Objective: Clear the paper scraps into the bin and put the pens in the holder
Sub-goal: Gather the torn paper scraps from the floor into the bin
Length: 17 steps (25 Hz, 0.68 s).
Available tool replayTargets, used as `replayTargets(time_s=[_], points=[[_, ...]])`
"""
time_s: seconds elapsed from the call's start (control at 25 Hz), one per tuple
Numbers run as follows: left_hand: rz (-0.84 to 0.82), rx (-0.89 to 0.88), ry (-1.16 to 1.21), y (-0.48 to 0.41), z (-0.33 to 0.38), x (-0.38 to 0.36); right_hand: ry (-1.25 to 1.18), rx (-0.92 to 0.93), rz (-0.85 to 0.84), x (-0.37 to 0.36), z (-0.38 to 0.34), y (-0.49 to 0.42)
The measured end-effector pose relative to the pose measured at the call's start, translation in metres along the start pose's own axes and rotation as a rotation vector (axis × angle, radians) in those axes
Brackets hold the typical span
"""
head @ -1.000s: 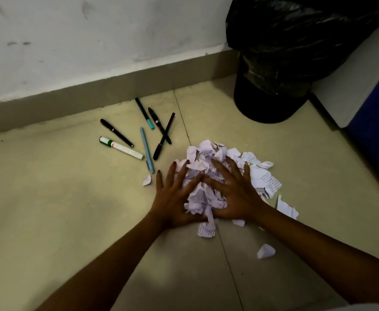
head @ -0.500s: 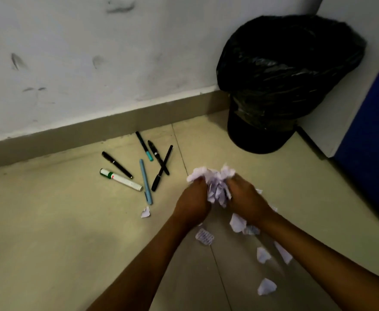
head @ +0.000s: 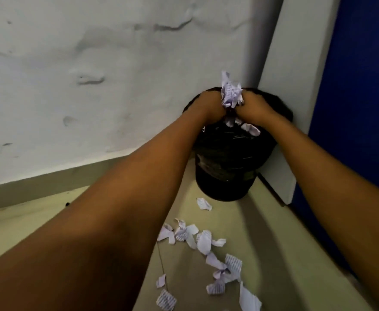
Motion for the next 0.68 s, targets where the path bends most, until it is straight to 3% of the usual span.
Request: replayTargets(time_s=[0.08, 0.24, 0.36, 0.44, 0.52, 0.6, 0.68], points=[[-0.063, -0.026, -0.107, -0.015, 0.007, -0.010, -0.029, -0.056, -0.046, -0.003, 0.008, -0.014], [-0.007, -0.056, -0.176, -0.020, 0.017, -0.004, -0.169, -0.287, -0.018, 0.016, 0.027, -0.022], [-0.034, -0.029, -0.121, -0.008, 0.019, 0.003, -0.083, -0.215, 0.116, 0.029, 0.035, 0.001], [-0.031, 0.099, 0.090, 0.006, 0.017, 0.012, -0.125, -0.124, 0.300, 0.032, 0.028, 0.024], [0.127, 0.136, 0.355, 0.019, 0.016, 0.023, -0.262, -0.030, 0.434, 0.031, 0.018, 0.048], [0.420, 0.113, 0.551, 0.046, 0.005, 0.030, -0.395, 0.146, 0.569, 0.028, 0.011, 0.079], [0.689, 0.118, 0.647, 0.094, -0.020, 0.023, -0.356, 0.313, 0.605, 0.006, 0.012, 0.126]])
Point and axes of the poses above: each hand's wrist, its own y-axis away from the middle knuckle, its own x-axis out of the back of the hand, z = x × y, the point moved 5 cm from there along -y, towards the middle knuckle, and after that the axes turned 11 degrees about z, right-handed, at the moved point
